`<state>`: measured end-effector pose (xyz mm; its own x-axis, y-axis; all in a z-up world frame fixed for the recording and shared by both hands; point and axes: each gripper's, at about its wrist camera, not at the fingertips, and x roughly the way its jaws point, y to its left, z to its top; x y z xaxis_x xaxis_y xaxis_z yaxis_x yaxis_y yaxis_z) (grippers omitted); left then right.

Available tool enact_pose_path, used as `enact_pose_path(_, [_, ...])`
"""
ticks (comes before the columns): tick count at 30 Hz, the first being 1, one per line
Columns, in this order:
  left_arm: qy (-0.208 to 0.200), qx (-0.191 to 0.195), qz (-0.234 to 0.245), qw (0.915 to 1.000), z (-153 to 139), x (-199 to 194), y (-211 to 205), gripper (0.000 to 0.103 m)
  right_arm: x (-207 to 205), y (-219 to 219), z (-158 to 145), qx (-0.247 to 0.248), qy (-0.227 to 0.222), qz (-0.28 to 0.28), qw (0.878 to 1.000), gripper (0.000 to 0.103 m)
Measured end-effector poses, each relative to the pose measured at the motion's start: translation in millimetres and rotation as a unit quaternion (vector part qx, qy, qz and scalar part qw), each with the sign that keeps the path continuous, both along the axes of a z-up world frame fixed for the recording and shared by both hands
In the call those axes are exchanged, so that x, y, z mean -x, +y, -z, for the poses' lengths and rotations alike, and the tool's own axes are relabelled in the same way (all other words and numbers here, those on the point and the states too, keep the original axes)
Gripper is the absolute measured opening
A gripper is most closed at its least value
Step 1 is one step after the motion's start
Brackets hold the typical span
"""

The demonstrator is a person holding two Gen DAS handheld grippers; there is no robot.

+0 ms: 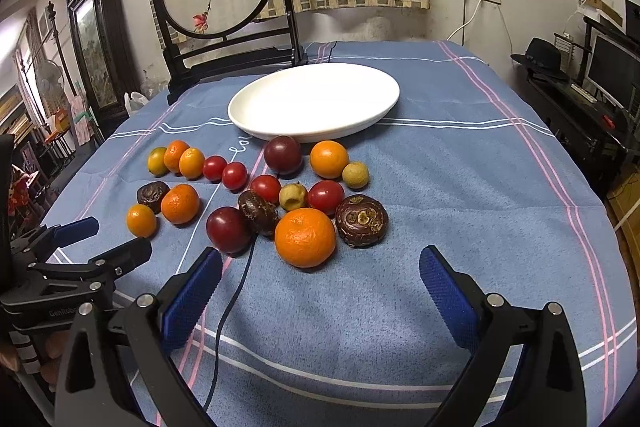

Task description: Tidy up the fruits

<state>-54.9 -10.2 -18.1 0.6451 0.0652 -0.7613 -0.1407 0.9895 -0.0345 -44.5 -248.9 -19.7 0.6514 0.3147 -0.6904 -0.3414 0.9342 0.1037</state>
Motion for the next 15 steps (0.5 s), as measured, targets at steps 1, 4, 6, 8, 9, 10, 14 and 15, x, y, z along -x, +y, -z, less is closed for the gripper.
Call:
enact_pose_path(1, [-0.001,0.002,-0.001,1.0000,-0.2,0.4,0.7,0.099,-0.1,0.3,0.6,0.001,0.001,0.000,1.000,0.100])
enact_pose_path(4, [-0.003,0.007,0.000,1.0000,-0.2,0.2,1.2,0.099,-0.7,0.6,1.4,0.001,0.002,0.000,1.000,0.100])
enact_pose_path(6, [0.002,0.005,0.001,1.0000,0.7,-0.5,0.3,0.099,-0.8,0.9,2.0,0.002,0.002,-0.001,1.000,0.100])
enact_pose_path(8, [0.006,0.014,-0.001,0.9999,1.8,-0.1,0.4,0.099,-1.5,1.8,1.7,0.004,0.002,-0.001,1.000,0.100])
enact_pose_path(9, [0.011,0.016,-0.004,0.9998,2.2,-0.5,0.7,0.099,-1.4,2.2,1.6,0.005,0.001,-0.002,1.000,0.100])
enact_pose_path(10, [0.016,0.016,-0.006,0.9997,3.2,-1.3,0.2,0.099,-1.1,2.4,1.4,0.006,0.000,-0.002,1.000,0.100])
enact_pose_path(14, [0.017,0.003,0.009,0.9998,4.8,-1.9,-4.9,0.099,-0.4,3.3,1.8,0.005,-0.001,-0.005,1.000,0.100])
enact_pose_path(15, [0.015,0.007,0.010,0.9998,4.5,-1.2,-4.4,0.099,-0.3,3.6,2.1,0.005,0.000,-0.006,1.000,0.100])
